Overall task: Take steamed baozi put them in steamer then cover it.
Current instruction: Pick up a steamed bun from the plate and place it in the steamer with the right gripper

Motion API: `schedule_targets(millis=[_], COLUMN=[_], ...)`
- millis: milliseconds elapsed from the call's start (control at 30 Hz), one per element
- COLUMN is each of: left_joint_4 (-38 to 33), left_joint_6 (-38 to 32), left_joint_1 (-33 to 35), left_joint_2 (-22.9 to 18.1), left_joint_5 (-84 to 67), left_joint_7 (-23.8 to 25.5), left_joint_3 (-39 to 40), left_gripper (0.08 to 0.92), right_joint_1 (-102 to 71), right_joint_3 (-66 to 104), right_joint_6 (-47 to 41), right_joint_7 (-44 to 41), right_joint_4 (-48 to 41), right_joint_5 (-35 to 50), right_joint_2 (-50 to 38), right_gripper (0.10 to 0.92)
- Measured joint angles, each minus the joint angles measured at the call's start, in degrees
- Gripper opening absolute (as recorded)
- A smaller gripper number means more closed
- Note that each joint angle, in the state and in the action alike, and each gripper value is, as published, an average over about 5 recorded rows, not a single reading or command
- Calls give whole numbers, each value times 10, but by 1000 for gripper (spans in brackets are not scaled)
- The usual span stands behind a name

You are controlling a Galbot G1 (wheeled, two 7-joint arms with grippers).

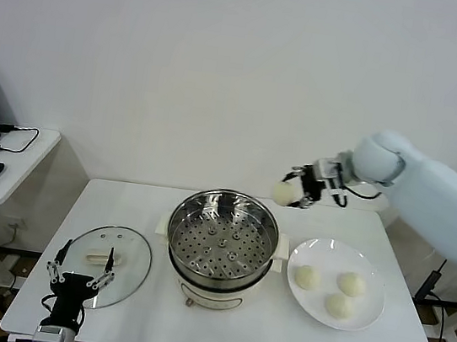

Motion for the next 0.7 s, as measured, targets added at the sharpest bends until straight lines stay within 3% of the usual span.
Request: schedule_targets(millis=[700], left_joint_4=[6], left_joint_6=[-5], left_joint_1=[-1], left_joint_2=[-9], left_joint_5=[2], left_joint_7=[0], left_joint_3=[-14], left_gripper=[823], right_joint_1=[13], right_joint_3=[-89], right_joint_6=[169], right_joint_7=[27], right_joint_4=[-83], right_joint_5=[-134], right_joint_2=[163], right_gripper=[636])
